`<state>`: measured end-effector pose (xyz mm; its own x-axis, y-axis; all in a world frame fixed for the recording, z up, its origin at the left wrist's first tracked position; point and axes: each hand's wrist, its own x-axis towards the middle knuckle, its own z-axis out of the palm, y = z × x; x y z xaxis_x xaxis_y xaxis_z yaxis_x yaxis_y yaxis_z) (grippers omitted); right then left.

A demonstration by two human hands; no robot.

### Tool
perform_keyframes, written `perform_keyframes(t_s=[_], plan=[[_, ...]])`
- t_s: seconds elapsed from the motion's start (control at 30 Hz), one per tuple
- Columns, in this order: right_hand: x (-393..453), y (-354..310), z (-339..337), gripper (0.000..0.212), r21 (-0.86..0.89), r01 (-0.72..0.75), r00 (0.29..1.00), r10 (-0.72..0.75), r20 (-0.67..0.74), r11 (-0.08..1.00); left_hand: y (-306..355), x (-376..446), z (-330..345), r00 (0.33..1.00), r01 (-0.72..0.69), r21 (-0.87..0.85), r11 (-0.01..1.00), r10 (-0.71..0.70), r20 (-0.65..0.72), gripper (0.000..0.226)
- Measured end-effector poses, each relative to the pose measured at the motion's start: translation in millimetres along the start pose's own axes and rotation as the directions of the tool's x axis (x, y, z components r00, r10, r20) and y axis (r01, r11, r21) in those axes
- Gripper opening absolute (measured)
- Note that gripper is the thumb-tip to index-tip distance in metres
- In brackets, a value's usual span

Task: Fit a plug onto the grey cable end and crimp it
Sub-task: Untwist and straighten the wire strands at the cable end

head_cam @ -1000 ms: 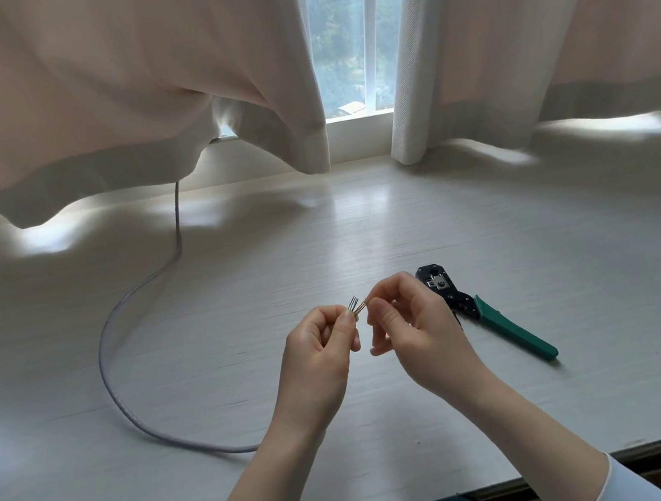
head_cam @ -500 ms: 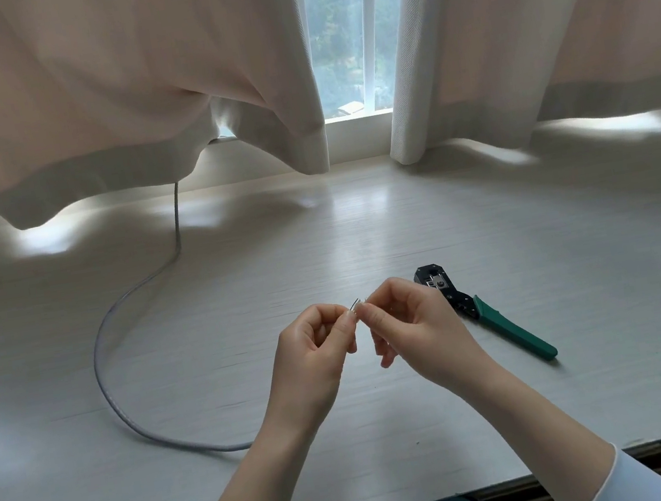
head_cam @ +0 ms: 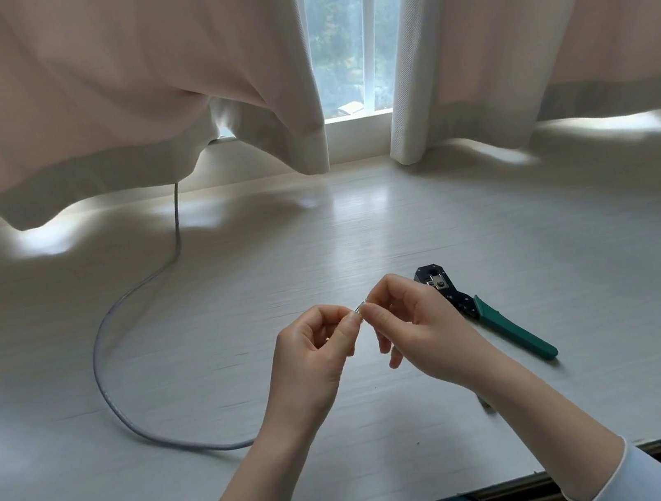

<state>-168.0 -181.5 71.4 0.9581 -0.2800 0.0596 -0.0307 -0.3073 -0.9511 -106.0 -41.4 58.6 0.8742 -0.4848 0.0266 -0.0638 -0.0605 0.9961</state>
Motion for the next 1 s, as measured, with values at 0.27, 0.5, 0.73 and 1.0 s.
perform_keyframes(t_s=[0.27,0.5,0.73,1.0], plan=[[4,-1,-8,0.022,-0.127,-0.010,0.977,0.037,0.211,0.992,-1,1,-4,1.000,0.007,0.009,1.000,-0.007,0.027,0.014],[7,1,-13,0.019,-0.235,0.031,0.948,0.046,0.315,0.972,3,1,-8,0.995,0.009,0.024,1.000,-0.011,0.098,0.013],[5,-3,-13,0.023,-0.311,0.185,0.968,-0.118,0.224,0.932,10,2,-11,0.994,-0.031,0.132,0.991,0.016,0.112,0.014],[7,-8,-15,0.021,-0.394,0.257,0.957,-0.175,0.232,0.882,14,2,-17,0.976,-0.177,0.371,0.911,0.114,0.187,0.013]])
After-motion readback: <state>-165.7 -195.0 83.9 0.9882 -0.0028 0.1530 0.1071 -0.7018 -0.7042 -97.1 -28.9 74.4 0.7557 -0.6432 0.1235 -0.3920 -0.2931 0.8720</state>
